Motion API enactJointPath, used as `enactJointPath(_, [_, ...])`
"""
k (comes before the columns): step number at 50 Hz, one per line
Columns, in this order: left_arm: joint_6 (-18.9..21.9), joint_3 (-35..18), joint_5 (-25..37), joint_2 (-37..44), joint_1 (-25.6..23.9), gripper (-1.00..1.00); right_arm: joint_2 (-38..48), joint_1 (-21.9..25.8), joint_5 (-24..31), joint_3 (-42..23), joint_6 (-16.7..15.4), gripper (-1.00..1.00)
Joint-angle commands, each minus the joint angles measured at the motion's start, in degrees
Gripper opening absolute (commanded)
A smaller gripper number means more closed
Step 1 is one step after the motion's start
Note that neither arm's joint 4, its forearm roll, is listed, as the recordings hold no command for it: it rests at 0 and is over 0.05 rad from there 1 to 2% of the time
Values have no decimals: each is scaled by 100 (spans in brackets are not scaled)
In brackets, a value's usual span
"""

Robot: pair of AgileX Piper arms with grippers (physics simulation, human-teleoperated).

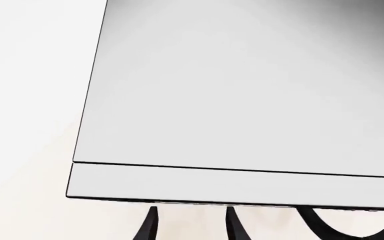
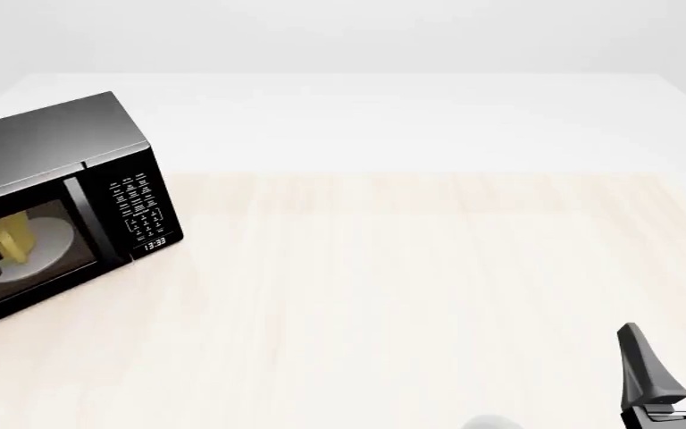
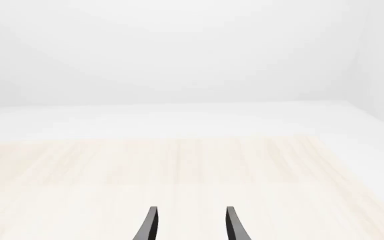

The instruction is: Put the yellow and white mug in the microwave and close it.

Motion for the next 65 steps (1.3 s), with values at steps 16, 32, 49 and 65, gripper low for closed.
enactJointPath(16, [37, 471, 136, -891, 124, 100, -10, 3, 2, 5, -22, 100])
enactJointPath(32, [189, 696, 344, -1914, -80, 100, -10, 3, 2, 5, -23, 100])
enactJointPath(49, [357, 970, 923, -3032, -57, 100, -10, 2, 2, 5, -22, 100])
enactJointPath(65, [336, 1143, 1556, -4043, -222, 100, -10, 2, 2, 5, -21, 100])
